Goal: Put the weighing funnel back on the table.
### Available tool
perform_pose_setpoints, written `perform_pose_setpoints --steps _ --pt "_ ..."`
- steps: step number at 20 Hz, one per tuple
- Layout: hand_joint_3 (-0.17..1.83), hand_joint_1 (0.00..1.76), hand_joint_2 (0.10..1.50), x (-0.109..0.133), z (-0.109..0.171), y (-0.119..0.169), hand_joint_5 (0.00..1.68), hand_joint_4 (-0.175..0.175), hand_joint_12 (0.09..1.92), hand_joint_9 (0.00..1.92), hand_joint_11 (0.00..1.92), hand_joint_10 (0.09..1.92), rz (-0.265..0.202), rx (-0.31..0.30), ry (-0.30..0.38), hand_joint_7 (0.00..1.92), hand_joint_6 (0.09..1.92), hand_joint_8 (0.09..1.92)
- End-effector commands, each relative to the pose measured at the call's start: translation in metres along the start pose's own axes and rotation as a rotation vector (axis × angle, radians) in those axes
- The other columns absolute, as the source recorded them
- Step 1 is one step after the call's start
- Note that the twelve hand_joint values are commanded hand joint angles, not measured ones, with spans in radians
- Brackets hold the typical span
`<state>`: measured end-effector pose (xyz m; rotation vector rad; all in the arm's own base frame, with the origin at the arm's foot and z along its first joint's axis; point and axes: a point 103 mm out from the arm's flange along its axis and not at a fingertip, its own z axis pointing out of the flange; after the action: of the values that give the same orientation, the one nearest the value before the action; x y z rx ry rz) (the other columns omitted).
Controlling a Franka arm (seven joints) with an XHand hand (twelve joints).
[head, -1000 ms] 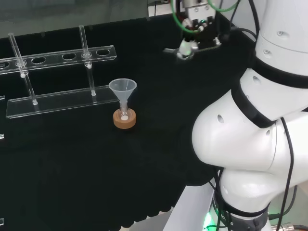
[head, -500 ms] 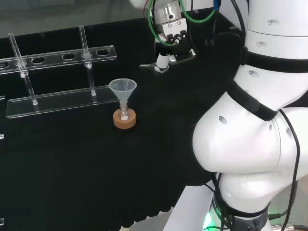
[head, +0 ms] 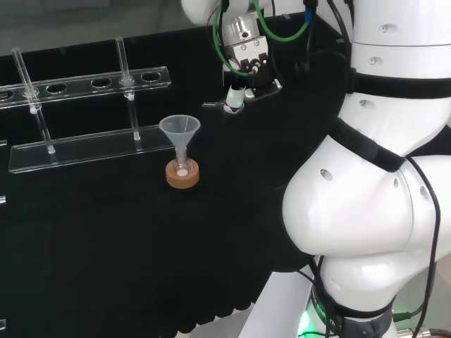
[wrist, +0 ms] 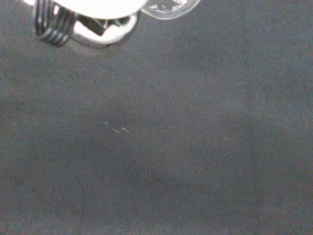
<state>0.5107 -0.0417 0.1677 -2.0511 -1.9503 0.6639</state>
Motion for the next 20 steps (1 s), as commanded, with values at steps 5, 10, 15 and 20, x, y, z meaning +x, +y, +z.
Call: perform_pose_setpoints --steps 5,10,15,20 --pt "0.70 1.10 0.68 0.012 0.018 0.032 1.17 0.175 1.07 0.93 0.74 0.33 -0.015 0.028 -0.033 0.53 0.88 0.66" --pt "0.70 1.10 0.68 0.016 0.025 0.040 1.17 0.175 1.07 0.93 0.74 0.33 -0.019 0.036 -0.037 0.53 0.88 0.67" --pt "0.70 1.10 0.68 0.017 0.030 0.046 1.17 0.175 1.07 0.93 0.74 0.33 -0.020 0.043 -0.047 0.53 0.88 0.67" --pt "0.70 1.10 0.68 0.016 0.035 0.051 1.17 0.175 1.07 0.93 0.74 0.33 -0.020 0.058 -0.054 0.53 0.88 0.67"
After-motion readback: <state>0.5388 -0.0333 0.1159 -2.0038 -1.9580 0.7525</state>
